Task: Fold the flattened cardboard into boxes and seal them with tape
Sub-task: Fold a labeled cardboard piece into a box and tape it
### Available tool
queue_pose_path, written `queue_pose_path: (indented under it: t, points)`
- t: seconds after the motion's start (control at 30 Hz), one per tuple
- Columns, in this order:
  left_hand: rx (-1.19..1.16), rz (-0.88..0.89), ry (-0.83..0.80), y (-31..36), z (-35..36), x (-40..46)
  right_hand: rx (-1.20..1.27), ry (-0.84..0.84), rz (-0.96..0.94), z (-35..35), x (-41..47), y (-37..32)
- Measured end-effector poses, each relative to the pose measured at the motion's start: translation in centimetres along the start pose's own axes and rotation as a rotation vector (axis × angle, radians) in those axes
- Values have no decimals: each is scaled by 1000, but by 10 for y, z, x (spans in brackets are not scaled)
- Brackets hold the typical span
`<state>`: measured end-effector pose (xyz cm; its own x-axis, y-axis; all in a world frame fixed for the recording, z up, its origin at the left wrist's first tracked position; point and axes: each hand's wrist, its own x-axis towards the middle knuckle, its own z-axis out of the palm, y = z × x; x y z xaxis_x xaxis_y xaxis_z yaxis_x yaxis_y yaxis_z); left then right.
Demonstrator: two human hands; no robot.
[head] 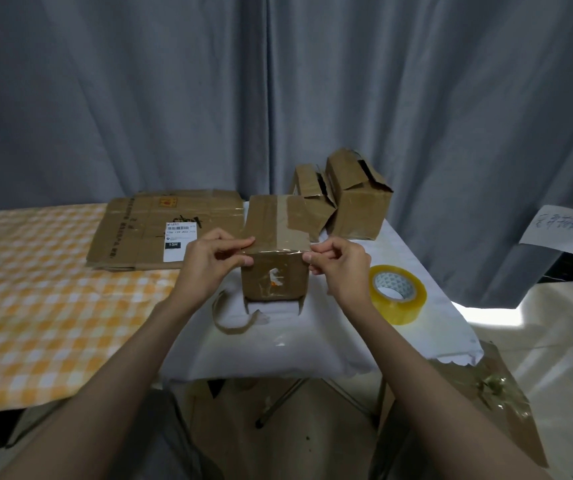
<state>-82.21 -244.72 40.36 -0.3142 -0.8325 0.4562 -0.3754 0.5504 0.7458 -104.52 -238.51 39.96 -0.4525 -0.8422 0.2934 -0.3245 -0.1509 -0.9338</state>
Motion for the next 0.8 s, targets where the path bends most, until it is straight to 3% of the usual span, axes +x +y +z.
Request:
queue_pose_path:
  t: [0.2, 0.47, 0.67, 0.8]
  points:
    - [-54, -60, 65, -2, -1, -11, -214, -61, -106, -3, 3, 5]
    - [64, 27, -39, 8, -14, 10, -258, -88, -248, -3, 11, 5]
    - [176, 53, -124, 6, -18, 33, -111, -54, -115, -5, 7, 6]
    - [157, 13, -67, 2, -11, 24, 16, -63, 56, -10, 6, 9]
